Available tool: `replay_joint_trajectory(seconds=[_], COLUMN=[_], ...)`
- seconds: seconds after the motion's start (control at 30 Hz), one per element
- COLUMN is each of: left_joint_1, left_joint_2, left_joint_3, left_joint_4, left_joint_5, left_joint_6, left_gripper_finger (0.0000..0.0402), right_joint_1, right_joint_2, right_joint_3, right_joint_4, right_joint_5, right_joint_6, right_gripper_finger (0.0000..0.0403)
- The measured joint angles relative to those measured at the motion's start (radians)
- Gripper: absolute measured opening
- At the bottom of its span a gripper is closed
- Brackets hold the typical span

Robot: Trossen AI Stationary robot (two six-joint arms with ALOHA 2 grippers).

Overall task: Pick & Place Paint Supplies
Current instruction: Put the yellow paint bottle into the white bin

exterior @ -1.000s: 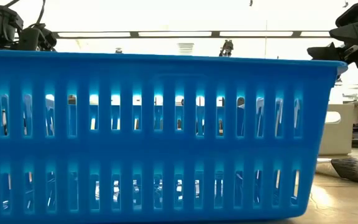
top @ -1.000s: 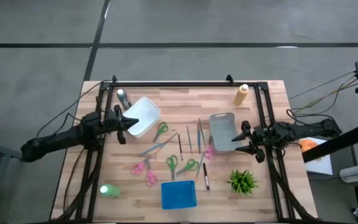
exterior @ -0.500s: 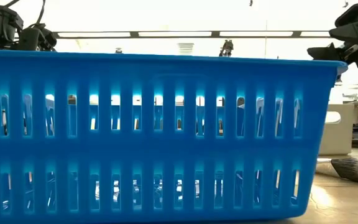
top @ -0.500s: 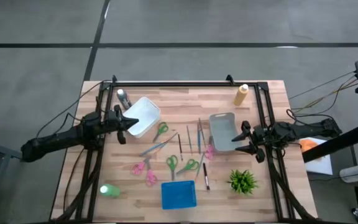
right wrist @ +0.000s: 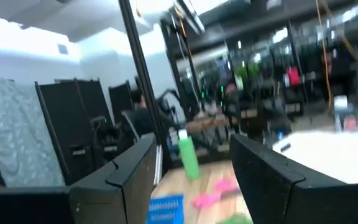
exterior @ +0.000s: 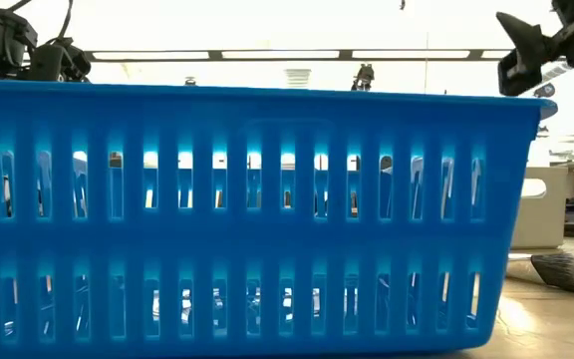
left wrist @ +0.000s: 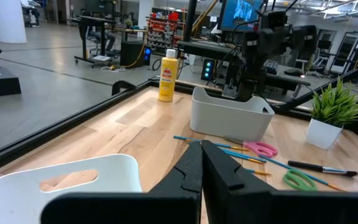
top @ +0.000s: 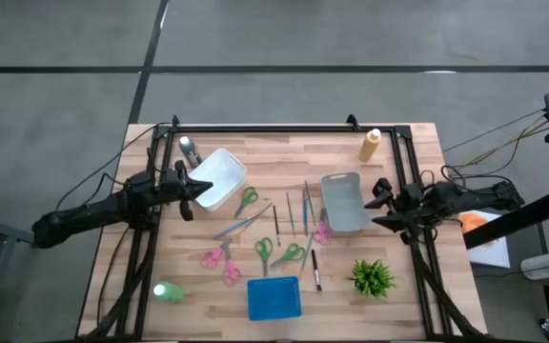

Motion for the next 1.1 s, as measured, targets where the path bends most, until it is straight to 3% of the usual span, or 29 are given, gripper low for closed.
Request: replay_joint_trajectory(seconds=[0.17, 0.33, 0.57, 0.83, 1.1], left_joint_1=[0.0, 0.0, 0.0, 0.0, 0.0], left_joint_2=[0.0, 0.0, 0.0, 0.0, 0.0], left_joint_3=[0.0, 0.0, 0.0, 0.0, 0.0], left_joint_4=[0.0, 0.0, 0.0, 0.0, 0.0], left_joint_5=[0.0, 0.0, 0.0, 0.0, 0.0], left_joint_6=[0.0, 0.0, 0.0, 0.0, 0.0], left_gripper_finger=[0.0, 0.0, 0.0, 0.0, 0.0], right_joint_1=[0.0, 0.0, -0.001, -0.001, -0.001], right_joint_2=[0.0, 0.0, 0.0, 0.0, 0.0], right_joint_3=[0.0, 0.0, 0.0, 0.024, 0.134], right_joint_4=[0.13, 0.242, 0.215, 0.161, -0.067], right_joint_5=[0.0, 0.0, 0.008, 0.186, 0.451], right_joint_6=[-0.135, -0.141, -0.19, -0.195, -0.208], right_gripper_finger=[0.0201, 0.0201, 0.0201, 0.0201, 0.0201])
